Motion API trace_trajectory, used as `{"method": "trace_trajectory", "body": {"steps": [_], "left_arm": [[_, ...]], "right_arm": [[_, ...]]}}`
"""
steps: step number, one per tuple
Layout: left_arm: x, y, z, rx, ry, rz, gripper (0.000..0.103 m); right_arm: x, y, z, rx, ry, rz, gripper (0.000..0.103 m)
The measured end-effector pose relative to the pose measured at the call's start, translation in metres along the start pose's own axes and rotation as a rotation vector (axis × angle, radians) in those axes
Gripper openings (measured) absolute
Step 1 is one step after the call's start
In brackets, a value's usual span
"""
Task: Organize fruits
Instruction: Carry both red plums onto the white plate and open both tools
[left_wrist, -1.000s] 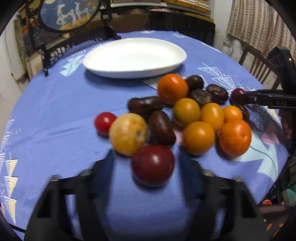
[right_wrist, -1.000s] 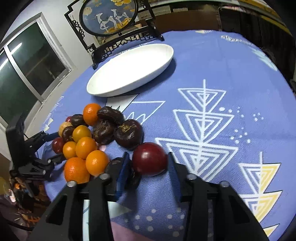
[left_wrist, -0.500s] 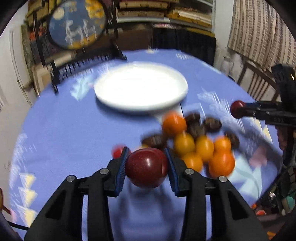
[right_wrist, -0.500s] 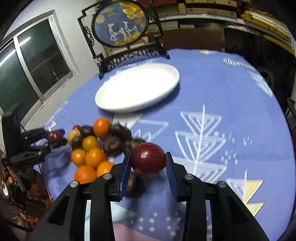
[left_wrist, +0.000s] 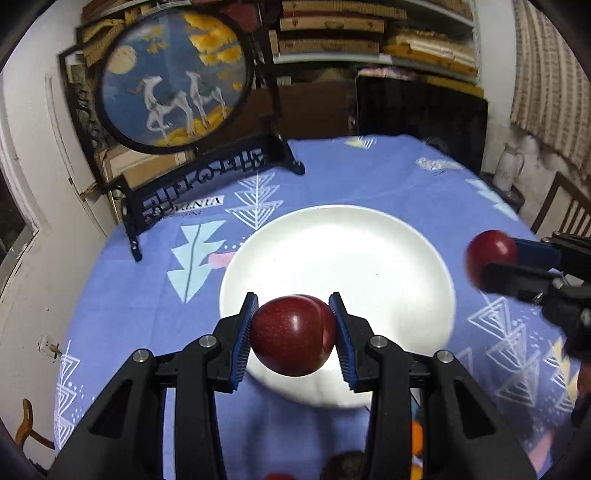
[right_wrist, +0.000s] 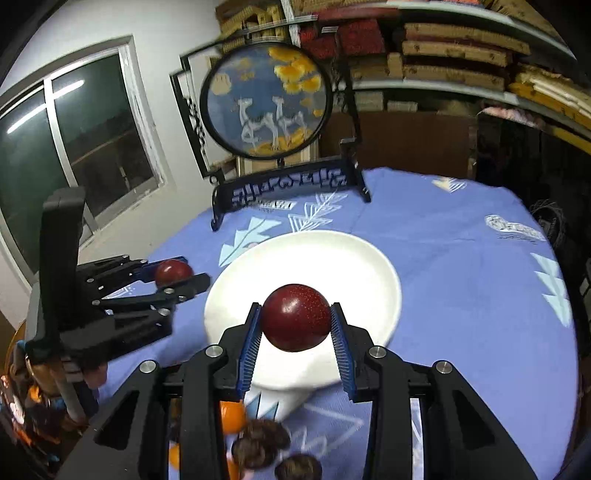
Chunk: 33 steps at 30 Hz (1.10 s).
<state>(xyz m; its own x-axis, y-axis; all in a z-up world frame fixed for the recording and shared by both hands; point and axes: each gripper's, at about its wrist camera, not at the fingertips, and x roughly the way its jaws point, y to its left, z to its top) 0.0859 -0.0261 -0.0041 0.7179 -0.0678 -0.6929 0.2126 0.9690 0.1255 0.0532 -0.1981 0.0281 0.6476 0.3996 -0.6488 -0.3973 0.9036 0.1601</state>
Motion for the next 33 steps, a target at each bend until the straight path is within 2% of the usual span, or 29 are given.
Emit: {"method": "trace_trajectory", "body": {"steps": [3,10,20,22,23,24,26,33], "left_arm": [[0.031,-0.002,0.007,0.019,0.057,0.019,0.038],[0.075,-0.001,0.011,0.018,0.122,0.039,0.038],[0.102,-0.002,0.011,0.020,0.157,0.059,0.040],[0.102,-0.003,0.011,0.028,0.151,0.074,0.051],[0.100,-0.003,0.011,0.029,0.136,0.089,0.070],[0.096,-0.002,0.012,0.028,0.112,0.101,0.079],[0.086,0.001,0.012,0.028,0.076,0.100,0.079],[0.053,-0.004,0.008,0.039,0.036,0.099,0.079]], "right_arm": [[0.032,-0.001,0.009,0.001,0.049,0.013,0.037],[0.085,-0.018,0.021,0.020,0.119,-0.019,0.037],[0.115,-0.025,0.021,0.009,0.164,-0.041,0.038],[0.114,-0.026,0.021,0.010,0.158,-0.059,0.039],[0.110,-0.027,0.022,0.014,0.143,-0.066,0.046],[0.106,-0.028,0.023,0.021,0.127,-0.069,0.057],[0.091,-0.030,0.025,0.049,0.087,-0.063,0.066],[0.049,-0.021,0.017,0.029,0.046,-0.060,0.067]]}}
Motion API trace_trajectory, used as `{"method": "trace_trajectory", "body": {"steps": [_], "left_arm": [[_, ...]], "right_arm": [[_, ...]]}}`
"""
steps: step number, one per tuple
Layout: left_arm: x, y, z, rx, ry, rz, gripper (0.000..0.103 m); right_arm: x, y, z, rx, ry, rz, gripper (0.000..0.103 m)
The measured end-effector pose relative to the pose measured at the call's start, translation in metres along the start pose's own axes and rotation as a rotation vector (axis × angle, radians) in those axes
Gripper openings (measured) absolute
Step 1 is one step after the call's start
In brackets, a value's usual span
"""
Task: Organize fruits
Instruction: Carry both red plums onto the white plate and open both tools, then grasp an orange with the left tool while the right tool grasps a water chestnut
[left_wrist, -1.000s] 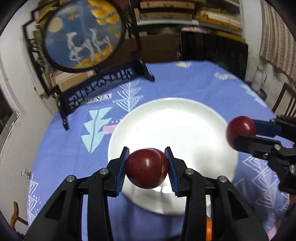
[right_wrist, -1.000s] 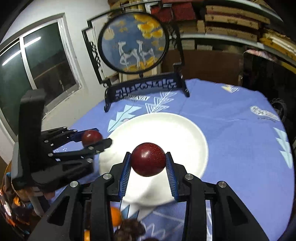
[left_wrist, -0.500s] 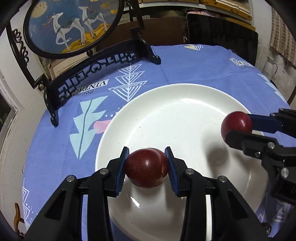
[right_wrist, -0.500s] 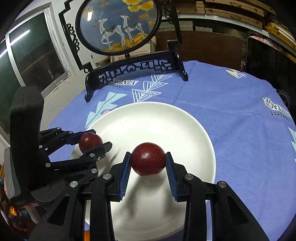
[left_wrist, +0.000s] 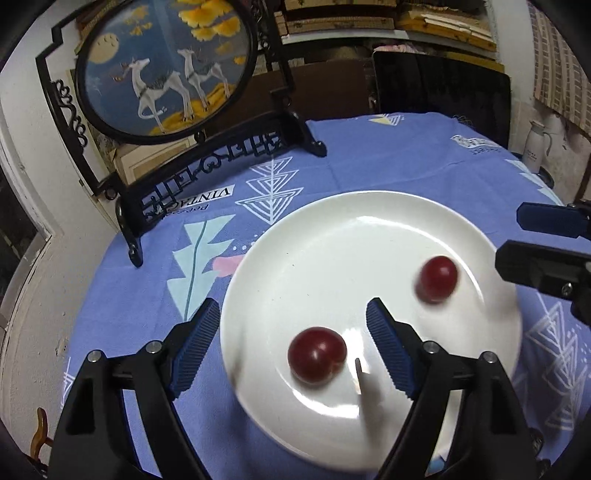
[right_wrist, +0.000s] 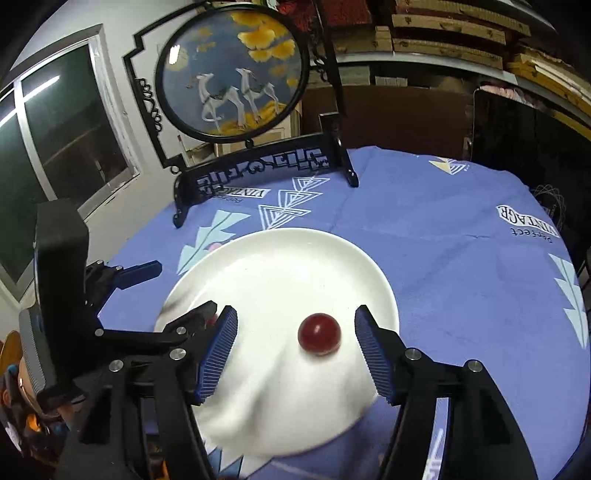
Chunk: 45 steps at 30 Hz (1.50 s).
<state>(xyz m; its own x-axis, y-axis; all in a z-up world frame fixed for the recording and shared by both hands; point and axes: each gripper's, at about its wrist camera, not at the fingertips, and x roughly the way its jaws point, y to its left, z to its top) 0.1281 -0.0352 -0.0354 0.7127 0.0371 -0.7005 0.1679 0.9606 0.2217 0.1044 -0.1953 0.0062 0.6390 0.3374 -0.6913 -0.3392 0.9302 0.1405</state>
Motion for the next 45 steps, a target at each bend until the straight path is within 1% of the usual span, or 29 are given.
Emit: {"method": "trace_trajectory", "body": {"steps": [2,6,7,9,11,13,18,19,22,25,27,28,29,30,31,34,36,39,40,43,44,45], "left_arm": [[-0.013,-0.002,-0.004,0.007,-0.015,-0.006,0.079],[-0.039,-0.005,-0.016,0.012,-0.043,-0.017,0.080],[-0.049,-0.004,-0.022,0.011,-0.053,-0.025,0.081],[-0.062,-0.002,-0.034,0.009,-0.066,-0.034,0.085],[-0.078,0.003,-0.052,0.012,-0.080,-0.042,0.087],[-0.091,0.006,-0.071,0.016,-0.077,-0.055,0.087],[-0.115,0.005,-0.120,0.066,-0.055,-0.101,0.088],[-0.118,0.005,-0.128,0.070,-0.044,-0.112,0.088],[-0.122,0.002,-0.149,0.072,-0.005,-0.169,0.088],[-0.126,-0.008,-0.162,0.080,0.027,-0.226,0.088],[-0.132,-0.018,-0.165,0.100,0.022,-0.264,0.088],[-0.137,-0.025,-0.168,0.117,0.019,-0.298,0.088],[-0.140,-0.032,-0.169,0.131,0.019,-0.319,0.088],[-0.143,-0.039,-0.170,0.145,0.018,-0.332,0.088],[-0.145,-0.047,-0.170,0.158,0.013,-0.347,0.088],[-0.147,-0.070,-0.175,0.195,0.023,-0.403,0.088],[-0.145,-0.083,-0.177,0.220,0.029,-0.428,0.088],[-0.139,-0.098,-0.178,0.243,0.037,-0.416,0.088],[-0.139,-0.102,-0.177,0.249,0.027,-0.404,0.088],[-0.136,-0.113,-0.173,0.257,0.030,-0.394,0.088],[-0.136,-0.117,-0.173,0.269,0.030,-0.393,0.086],[-0.136,-0.120,-0.174,0.283,0.033,-0.394,0.077]], "right_arm": [[-0.011,0.005,-0.006,-0.014,-0.006,0.000,0.067],[-0.040,0.016,-0.027,-0.044,-0.023,-0.003,0.071],[-0.050,0.018,-0.036,-0.049,-0.024,0.003,0.071],[-0.065,0.021,-0.052,-0.061,-0.019,0.009,0.074],[-0.083,0.025,-0.075,-0.094,-0.013,0.019,0.077],[-0.098,0.029,-0.100,-0.135,0.001,0.016,0.078],[-0.116,0.036,-0.157,-0.244,0.075,0.017,0.079],[-0.116,0.036,-0.170,-0.272,0.099,0.005,0.079],[-0.107,0.036,-0.191,-0.311,0.156,-0.015,0.079],[-0.095,0.034,-0.197,-0.296,0.185,0.005,0.078],[-0.084,0.035,-0.197,-0.290,0.200,0.014,0.078],[-0.078,0.037,-0.198,-0.289,0.211,0.019,0.075],[-0.073,0.039,-0.198,-0.292,0.225,0.031,0.058],[-0.070,0.041,-0.199,-0.298,0.233,0.047,0.044],[-0.071,0.042,-0.198,-0.304,0.228,0.046,0.041],[-0.080,0.043,-0.199,-0.316,0.223,0.036,0.041],[-0.087,0.037,-0.200,-0.307,0.217,0.021,0.041],[-0.098,0.025,-0.201,-0.267,0.200,-0.002,0.041],[-0.103,0.021,-0.202,-0.254,0.196,-0.003,0.041],[-0.105,0.016,-0.203,-0.241,0.193,-0.005,0.041],[-0.105,0.016,-0.203,-0.238,0.193,-0.002,0.041],[-0.104,0.016,-0.203,-0.236,0.194,0.001,0.041]]}}
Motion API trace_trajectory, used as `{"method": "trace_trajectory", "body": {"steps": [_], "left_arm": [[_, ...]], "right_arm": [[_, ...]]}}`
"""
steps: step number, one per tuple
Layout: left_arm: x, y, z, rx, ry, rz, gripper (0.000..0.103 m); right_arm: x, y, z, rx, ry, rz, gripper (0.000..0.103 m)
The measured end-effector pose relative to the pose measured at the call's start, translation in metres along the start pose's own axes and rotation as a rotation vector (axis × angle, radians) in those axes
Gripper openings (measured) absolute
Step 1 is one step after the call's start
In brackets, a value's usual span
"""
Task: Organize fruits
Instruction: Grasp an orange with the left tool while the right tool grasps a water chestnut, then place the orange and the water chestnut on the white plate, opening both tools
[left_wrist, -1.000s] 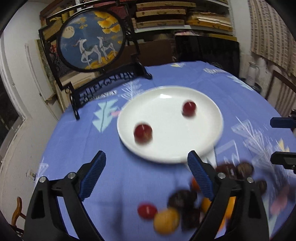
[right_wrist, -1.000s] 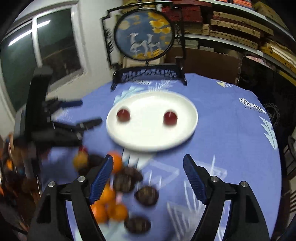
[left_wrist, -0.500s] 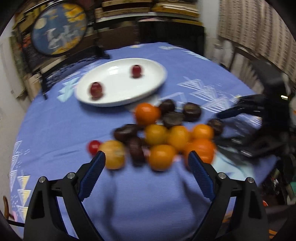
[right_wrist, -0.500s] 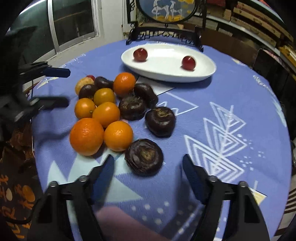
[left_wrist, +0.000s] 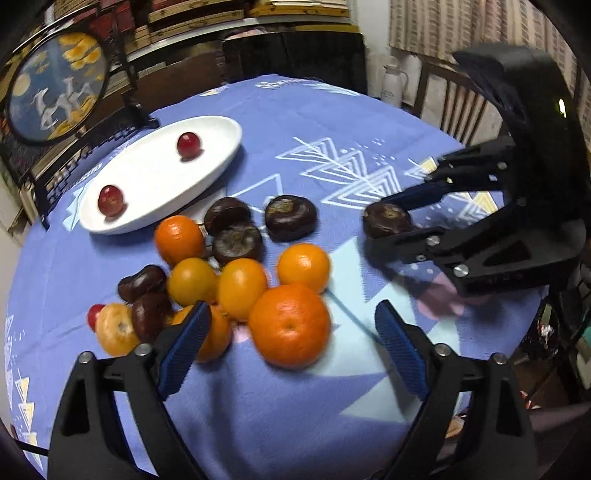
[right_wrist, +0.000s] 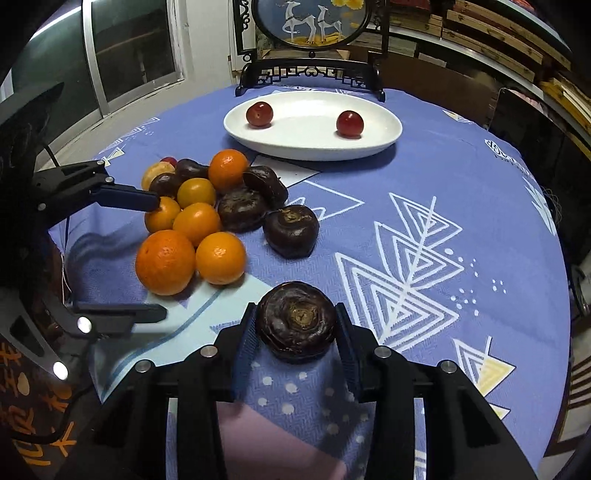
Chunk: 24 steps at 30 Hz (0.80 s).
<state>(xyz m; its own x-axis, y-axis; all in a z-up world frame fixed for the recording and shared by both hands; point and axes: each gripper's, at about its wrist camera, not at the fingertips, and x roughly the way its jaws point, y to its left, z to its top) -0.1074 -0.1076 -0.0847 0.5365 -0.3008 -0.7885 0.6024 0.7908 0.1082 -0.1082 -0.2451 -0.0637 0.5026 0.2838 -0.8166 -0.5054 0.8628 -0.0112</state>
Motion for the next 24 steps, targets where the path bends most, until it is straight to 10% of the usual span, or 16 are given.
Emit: {"method": "trace_trajectory", "body": {"steps": [5,9,24], "left_arm": [[0.005,-0.010,-0.002,0.061,0.003,0.103,0.045],[-0.010,0.015,0.003,-0.024,-0.017,0.039,0.045],[-0.032,0.158,0.123,-0.334,-0.224,0.389,0.045]], "right_arm": [[0.005,0.006,0.007,-0.003,-0.004,0.012,0.041],[-0.002,0.009,0.014,-0.014,-0.025,0.013,0.041],[-0.020,-0.012,0.166,0.081,-0.318,-0.026,0.041]]}}
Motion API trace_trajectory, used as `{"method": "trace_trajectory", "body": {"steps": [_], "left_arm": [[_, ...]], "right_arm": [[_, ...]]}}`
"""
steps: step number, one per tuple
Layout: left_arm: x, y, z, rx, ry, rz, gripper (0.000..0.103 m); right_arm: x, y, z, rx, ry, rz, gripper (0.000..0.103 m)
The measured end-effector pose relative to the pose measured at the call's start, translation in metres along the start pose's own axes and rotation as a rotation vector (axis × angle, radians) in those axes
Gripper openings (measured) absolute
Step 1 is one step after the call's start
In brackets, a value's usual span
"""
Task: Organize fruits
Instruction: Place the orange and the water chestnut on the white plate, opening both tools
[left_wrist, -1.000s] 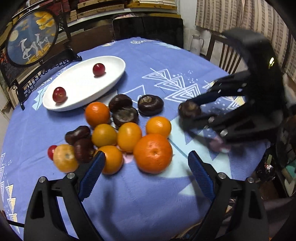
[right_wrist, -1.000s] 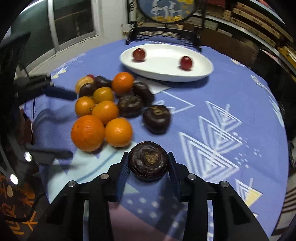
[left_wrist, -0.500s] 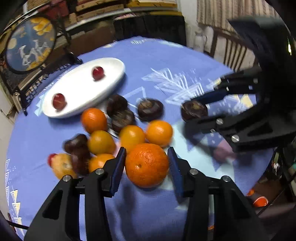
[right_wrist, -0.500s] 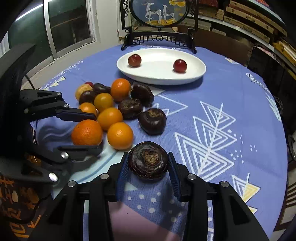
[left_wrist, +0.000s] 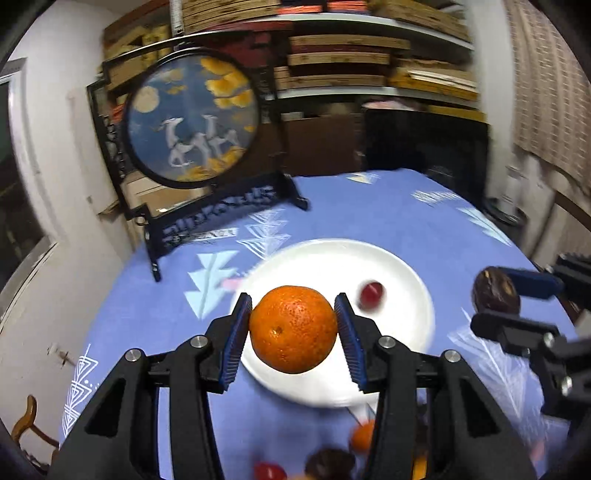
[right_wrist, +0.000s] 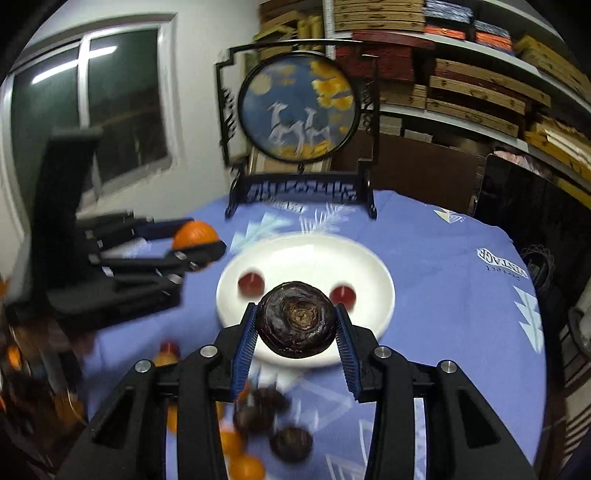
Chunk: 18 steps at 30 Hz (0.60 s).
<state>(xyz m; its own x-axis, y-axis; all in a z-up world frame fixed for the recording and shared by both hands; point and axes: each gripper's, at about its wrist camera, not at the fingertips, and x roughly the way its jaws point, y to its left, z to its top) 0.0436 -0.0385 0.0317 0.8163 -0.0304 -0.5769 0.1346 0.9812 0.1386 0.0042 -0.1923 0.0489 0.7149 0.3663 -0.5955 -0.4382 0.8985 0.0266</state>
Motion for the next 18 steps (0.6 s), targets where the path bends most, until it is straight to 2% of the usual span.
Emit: {"method": "trace_trajectory", "body": {"steps": [4,10,18], "left_arm": [[0.042,0.002,0.011,-0.027,0.060,0.017,0.045],[0.095,0.008,0.009,-0.032,0.130,0.043,0.045],[0.128,0.011,0.003,-0.016,0.176,0.055,0.046]], "right_arm": [[0.047,-0.008,0.014,0.047,0.050,0.009,0.042],[0.096,-0.018,0.016,0.080,0.107,0.005,0.042],[0.125,-0.036,0.016,0.117,0.157,0.013,0.042]]}}
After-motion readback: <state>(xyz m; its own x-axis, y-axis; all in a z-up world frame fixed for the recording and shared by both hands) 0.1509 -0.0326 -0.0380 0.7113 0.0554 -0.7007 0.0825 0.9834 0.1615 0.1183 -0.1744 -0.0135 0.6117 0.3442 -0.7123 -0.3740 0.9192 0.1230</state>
